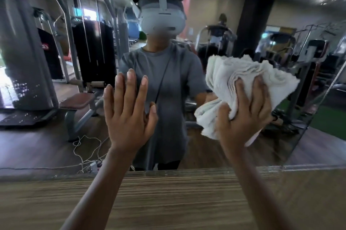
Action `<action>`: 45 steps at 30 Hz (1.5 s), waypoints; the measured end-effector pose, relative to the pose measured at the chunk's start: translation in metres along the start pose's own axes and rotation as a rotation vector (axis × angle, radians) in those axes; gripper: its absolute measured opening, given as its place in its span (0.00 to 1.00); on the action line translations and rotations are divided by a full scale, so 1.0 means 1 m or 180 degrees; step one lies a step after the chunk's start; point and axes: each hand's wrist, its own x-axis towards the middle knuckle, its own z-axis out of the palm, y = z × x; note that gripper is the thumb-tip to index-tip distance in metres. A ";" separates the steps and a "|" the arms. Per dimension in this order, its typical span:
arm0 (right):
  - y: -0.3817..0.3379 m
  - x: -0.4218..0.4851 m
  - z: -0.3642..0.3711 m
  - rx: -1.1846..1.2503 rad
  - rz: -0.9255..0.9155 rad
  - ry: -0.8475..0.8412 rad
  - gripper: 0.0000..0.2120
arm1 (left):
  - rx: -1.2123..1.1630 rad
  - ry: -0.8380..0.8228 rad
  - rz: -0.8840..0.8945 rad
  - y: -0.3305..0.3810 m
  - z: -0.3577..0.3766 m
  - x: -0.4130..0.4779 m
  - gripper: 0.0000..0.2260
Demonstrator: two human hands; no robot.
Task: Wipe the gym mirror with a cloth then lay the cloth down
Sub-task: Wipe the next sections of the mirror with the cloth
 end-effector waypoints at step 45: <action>0.068 -0.108 -0.028 -0.0301 -0.0897 -0.0862 0.19 | -0.0171 0.0035 0.0070 -0.008 0.000 -0.034 0.24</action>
